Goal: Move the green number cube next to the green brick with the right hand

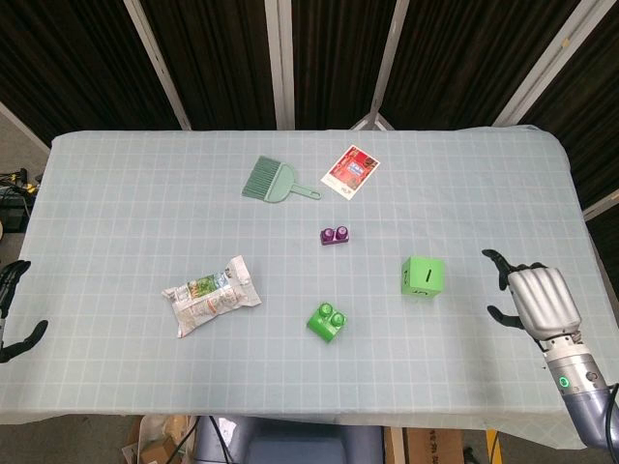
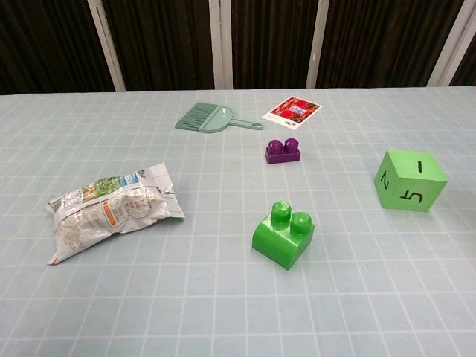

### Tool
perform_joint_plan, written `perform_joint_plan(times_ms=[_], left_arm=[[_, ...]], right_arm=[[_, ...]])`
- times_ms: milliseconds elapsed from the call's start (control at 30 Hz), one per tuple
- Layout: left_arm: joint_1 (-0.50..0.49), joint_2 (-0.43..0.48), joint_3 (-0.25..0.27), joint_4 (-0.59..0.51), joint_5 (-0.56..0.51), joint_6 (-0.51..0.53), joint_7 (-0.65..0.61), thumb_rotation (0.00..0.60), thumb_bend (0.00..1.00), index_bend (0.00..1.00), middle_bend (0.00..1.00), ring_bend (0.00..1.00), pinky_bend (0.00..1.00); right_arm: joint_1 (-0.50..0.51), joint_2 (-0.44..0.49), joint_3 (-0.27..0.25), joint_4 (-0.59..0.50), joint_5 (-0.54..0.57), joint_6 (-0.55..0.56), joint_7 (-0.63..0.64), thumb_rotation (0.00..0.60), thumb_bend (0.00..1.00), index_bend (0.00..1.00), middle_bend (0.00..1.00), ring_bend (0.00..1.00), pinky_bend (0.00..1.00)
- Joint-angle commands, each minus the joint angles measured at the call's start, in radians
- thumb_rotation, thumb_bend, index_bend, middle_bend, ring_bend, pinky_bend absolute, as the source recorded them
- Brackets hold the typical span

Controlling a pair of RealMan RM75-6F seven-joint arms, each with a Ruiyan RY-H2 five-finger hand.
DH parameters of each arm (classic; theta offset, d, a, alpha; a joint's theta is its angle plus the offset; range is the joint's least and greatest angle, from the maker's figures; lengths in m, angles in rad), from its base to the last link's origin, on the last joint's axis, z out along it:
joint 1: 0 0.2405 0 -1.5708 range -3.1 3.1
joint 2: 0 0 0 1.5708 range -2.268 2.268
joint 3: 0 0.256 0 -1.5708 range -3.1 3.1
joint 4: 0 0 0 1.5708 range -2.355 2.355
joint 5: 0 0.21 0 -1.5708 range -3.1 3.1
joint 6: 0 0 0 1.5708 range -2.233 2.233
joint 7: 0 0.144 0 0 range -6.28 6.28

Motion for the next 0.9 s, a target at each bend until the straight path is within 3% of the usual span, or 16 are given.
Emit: perform_joint_plan(times_ms=[33, 133, 233, 433, 900], left_arm=[[-0.001, -0.001, 0.001, 0.000, 0.000, -0.003, 0.002, 0.600, 0.34, 0.10, 0.10, 0.05, 0.16], [-0.002, -0.002, 0.001, -0.001, 0.000, -0.005, 0.006, 0.600, 0.34, 0.10, 0.10, 0.05, 0.16], [-0.003, -0.004, 0.000, 0.000, -0.002, -0.007, 0.010, 0.600, 0.34, 0.10, 0.10, 0.05, 0.16], [-0.005, -0.004, -0.004, 0.002, -0.012, -0.013, 0.011, 0.600, 0.34, 0.10, 0.10, 0.05, 0.16], [-0.014, -0.013, -0.003, 0.005, -0.020, -0.033, 0.032, 0.600, 0.34, 0.10, 0.10, 0.05, 0.16]], right_arm=[[0.068, 0.035, -0.007, -0.051, 0.100, -0.115, -0.093, 0.600, 0.56, 0.24, 0.79, 0.79, 0.70], [0.113, 0.033, -0.019, -0.059, 0.167, -0.174, -0.175, 0.600, 0.67, 0.24, 0.83, 0.82, 0.72], [0.156, 0.028, -0.033, -0.066, 0.242, -0.212, -0.269, 0.600, 0.71, 0.23, 0.83, 0.83, 0.72], [0.287, 0.035, -0.073, -0.115, 0.527, -0.274, -0.472, 0.600, 0.76, 0.14, 0.83, 0.83, 0.73], [0.519, -0.012, -0.150, -0.143, 0.924, -0.235, -0.627, 0.600, 0.79, 0.10, 0.84, 0.84, 0.74]])
